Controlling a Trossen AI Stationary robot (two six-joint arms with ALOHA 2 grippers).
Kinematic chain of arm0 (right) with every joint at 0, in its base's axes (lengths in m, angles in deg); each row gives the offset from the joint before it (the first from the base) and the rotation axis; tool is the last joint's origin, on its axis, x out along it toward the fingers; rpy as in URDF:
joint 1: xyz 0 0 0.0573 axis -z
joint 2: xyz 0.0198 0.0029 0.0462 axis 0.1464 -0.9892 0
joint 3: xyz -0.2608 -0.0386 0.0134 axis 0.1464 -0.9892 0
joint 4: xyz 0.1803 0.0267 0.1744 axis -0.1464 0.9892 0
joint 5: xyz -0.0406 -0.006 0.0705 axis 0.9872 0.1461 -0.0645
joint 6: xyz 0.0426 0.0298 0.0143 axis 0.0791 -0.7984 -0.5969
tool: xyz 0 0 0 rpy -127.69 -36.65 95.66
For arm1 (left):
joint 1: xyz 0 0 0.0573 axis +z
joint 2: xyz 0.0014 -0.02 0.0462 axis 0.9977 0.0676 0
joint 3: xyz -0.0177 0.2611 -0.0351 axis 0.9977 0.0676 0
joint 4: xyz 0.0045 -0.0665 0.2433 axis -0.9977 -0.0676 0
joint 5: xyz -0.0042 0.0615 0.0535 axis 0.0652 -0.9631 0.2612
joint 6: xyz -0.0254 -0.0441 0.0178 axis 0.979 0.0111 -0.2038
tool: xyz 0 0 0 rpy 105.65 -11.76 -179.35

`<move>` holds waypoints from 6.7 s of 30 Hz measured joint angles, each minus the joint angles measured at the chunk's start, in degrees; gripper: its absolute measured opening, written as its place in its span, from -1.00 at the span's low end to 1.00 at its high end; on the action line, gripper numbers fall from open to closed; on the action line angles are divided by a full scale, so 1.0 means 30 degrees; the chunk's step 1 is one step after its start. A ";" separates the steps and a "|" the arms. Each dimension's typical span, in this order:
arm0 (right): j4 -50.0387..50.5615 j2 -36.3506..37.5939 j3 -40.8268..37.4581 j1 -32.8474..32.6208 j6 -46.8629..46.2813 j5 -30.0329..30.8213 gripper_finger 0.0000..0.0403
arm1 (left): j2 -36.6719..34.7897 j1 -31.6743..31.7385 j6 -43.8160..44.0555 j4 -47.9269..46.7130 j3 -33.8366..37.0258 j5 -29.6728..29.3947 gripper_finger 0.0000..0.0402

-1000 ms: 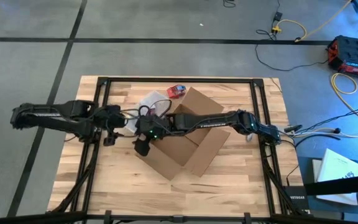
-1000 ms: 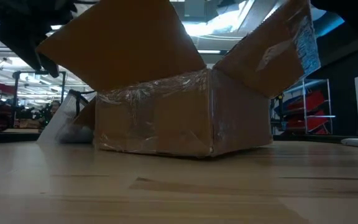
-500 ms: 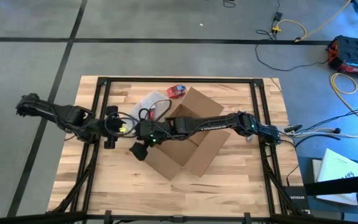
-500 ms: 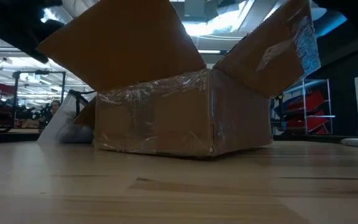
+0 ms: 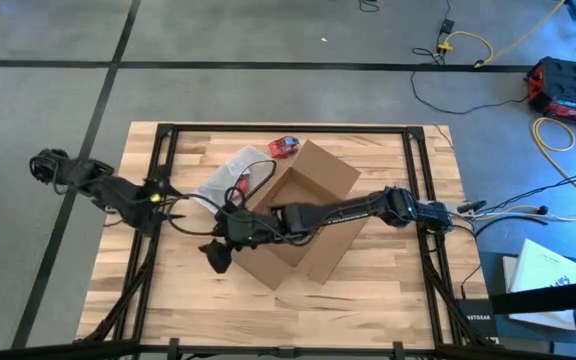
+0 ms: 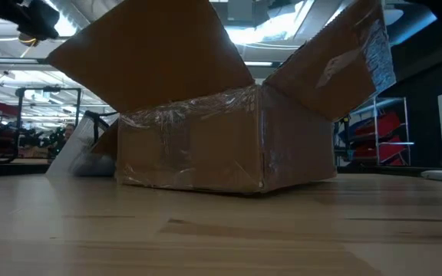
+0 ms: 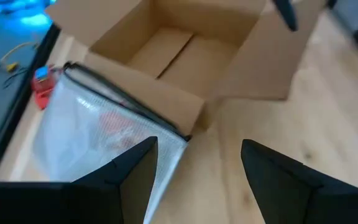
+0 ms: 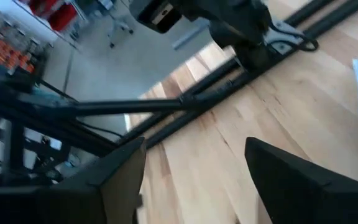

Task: Unpack boxes
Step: Close the transparent zip bag

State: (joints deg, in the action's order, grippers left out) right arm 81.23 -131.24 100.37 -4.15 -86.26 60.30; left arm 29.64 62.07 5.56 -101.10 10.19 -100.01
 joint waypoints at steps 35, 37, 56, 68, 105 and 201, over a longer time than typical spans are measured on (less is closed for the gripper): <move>0.0423 0.0000 -0.0007 -0.0048 0.2218 0.3429 0.28 | -0.6730 0.0041 0.2018 1.1682 0.8954 0.1135 0.10; 0.0829 0.0000 -0.0010 0.0164 0.2580 0.3472 0.28 | -0.6606 0.0033 0.1612 1.2106 0.9859 0.1254 0.10; 0.2469 0.0000 -0.0015 0.1006 0.3643 0.1807 0.28 | -0.3204 0.1358 0.2482 1.1622 1.1472 -0.1397 0.10; 0.4285 0.0000 -0.0015 0.1300 0.5196 0.0944 0.28 | 0.0695 0.2942 0.0164 1.3715 1.1457 -0.1613 0.10; 0.5610 0.0000 -0.0015 0.1321 0.4258 0.0289 0.28 | 0.3128 0.4102 -0.3506 1.7968 1.1457 -0.1080 -0.43; 1.1635 0.0000 0.0000 0.1066 0.4273 -0.0715 0.28 | 0.5914 0.1632 -0.7298 1.5878 1.0444 -0.6234 0.19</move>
State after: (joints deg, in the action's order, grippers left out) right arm 116.13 -131.24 100.37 -0.95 -73.44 58.15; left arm 47.38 66.97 -16.34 -53.46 41.52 -118.72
